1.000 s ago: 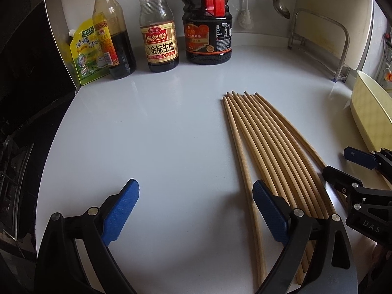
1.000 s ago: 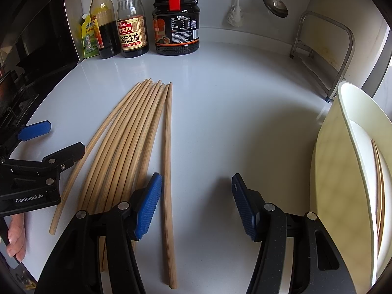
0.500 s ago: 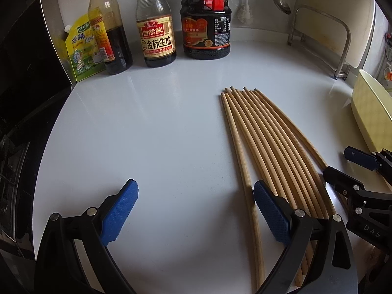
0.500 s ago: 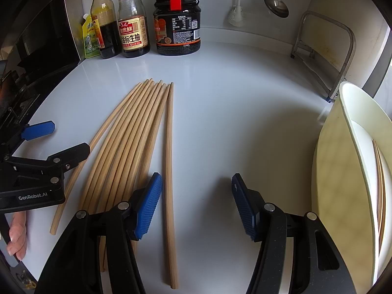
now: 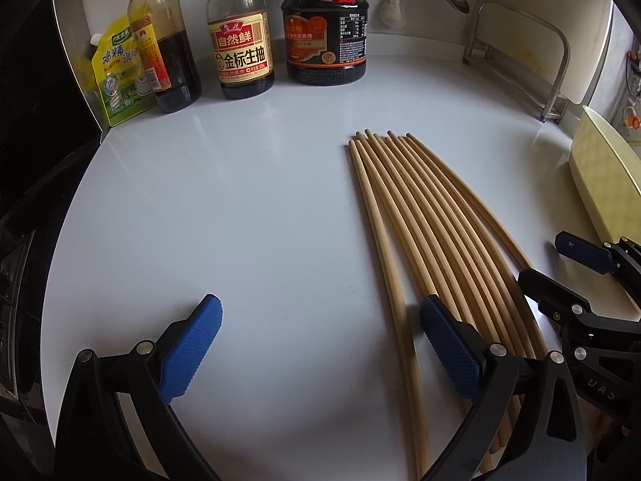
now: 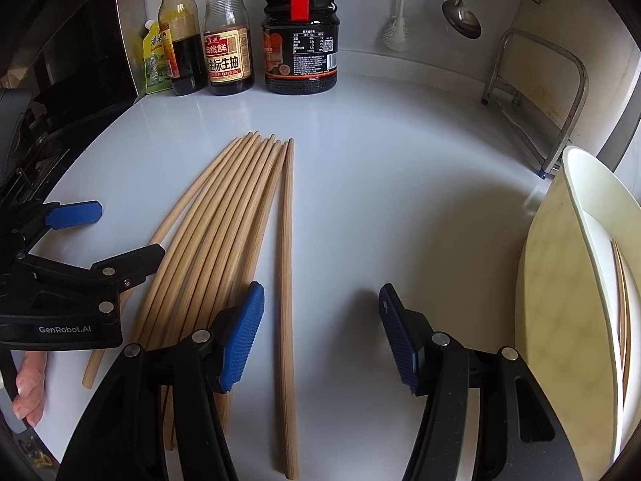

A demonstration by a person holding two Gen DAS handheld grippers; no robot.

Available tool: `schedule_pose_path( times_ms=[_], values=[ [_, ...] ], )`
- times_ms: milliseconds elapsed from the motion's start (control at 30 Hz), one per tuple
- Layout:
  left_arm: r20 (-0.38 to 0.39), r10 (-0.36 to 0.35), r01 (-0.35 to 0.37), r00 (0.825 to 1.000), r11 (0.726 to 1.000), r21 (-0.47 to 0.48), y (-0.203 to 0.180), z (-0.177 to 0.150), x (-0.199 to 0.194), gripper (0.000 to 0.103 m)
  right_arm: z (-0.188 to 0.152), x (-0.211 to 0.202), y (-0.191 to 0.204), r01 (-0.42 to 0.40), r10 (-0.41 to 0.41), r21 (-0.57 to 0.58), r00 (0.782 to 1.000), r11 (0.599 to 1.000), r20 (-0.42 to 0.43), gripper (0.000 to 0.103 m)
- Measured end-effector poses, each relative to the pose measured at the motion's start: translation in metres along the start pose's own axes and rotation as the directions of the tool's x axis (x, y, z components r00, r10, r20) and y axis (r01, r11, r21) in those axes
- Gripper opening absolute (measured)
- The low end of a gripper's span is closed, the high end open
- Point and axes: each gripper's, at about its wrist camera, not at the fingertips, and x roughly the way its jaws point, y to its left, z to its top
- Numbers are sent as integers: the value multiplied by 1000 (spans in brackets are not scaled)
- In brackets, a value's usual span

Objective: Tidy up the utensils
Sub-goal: 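Close the left tool on one chopstick while the right tool grasps another chopstick, then lift both held chopsticks and carry them over the white basin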

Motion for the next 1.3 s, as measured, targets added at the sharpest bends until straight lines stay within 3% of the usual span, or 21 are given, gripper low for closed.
schedule_pose_path(
  times_ms=[167,333,433,500,533,600,933,1300],
  values=[
    [1,-19,19,1000,1000,-4,0,0,1,94,2,3,0,-11,11,-1,1000,1000,4,57],
    [17,-39,38,999,999,21,-7,-2,-5,78,3,2,6,-18,18,-27,1000,999,9,47],
    [26,-47,46,999,998,35,-13,-3,-9,61,2,1,13,-21,22,-58,1000,998,11,35],
    [32,-50,49,998,998,39,-15,-3,-11,36,2,1,16,-22,23,-75,1000,997,13,27],
    [34,-50,49,998,998,42,-17,-3,-12,28,2,0,17,-28,29,-77,1000,997,12,24],
    [38,-44,42,998,998,54,-20,-4,-12,8,1,0,18,-23,24,-85,1000,996,9,9],
    [34,-66,65,997,998,20,-11,-4,-13,7,0,-2,13,-3,4,-50,1000,999,20,6],
    [41,-82,83,996,996,-28,1,-7,-33,7,1,-30,21,-30,33,-34,995,999,91,6]
  ],
)
